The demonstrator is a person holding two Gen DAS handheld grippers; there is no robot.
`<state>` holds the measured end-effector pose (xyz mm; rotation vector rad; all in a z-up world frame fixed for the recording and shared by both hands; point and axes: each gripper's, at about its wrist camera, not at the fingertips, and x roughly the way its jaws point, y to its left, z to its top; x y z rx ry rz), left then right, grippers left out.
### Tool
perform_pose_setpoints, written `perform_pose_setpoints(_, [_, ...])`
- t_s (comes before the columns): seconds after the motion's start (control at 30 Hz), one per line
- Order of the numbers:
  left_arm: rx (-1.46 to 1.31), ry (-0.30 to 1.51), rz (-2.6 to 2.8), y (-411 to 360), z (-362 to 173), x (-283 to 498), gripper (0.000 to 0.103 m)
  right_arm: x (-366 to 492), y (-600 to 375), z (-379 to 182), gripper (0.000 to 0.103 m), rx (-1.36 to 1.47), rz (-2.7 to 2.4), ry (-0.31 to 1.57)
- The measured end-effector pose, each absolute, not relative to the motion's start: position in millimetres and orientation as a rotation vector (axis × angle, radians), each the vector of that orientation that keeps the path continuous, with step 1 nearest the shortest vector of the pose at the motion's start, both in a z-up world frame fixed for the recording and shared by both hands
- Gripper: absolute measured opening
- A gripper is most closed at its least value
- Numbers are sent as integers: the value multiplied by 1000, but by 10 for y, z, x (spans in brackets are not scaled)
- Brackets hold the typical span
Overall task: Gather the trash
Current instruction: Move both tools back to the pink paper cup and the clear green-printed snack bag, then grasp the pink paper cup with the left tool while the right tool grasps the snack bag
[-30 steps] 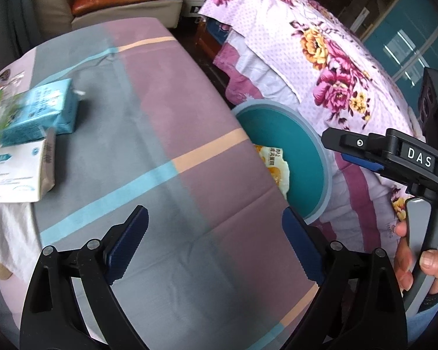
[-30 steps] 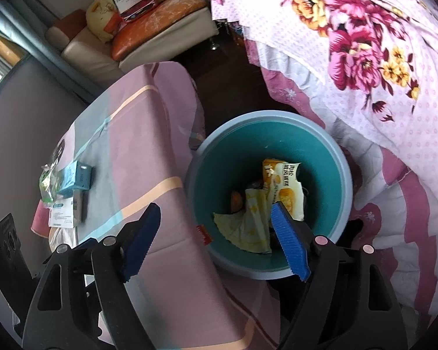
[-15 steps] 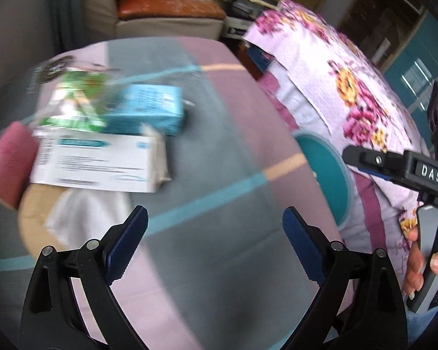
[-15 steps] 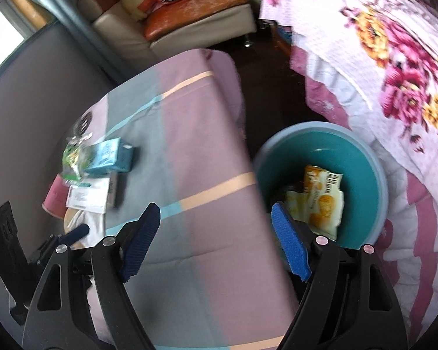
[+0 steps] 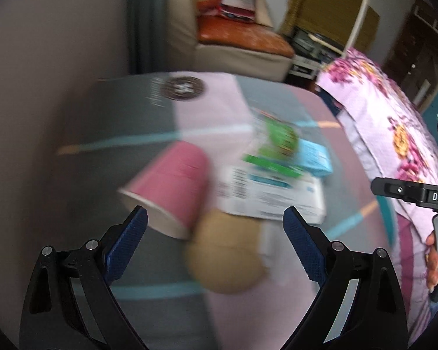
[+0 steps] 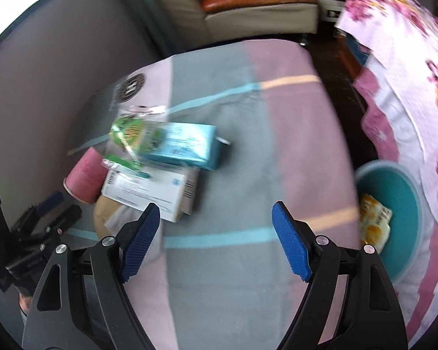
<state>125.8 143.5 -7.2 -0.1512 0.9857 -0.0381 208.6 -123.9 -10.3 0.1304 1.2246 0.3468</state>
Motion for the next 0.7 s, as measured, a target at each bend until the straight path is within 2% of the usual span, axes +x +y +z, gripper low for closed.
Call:
perform_pose_setpoints(0.27, [-195,1010,-1,1993,-191,1416,95,2488,-631,-195,75,92,398,1275])
perform_pose_setpoints(0.7, [-157,1083,-51,1940,-490,1691,95,2947,-98,-472,75,93,442,1343])
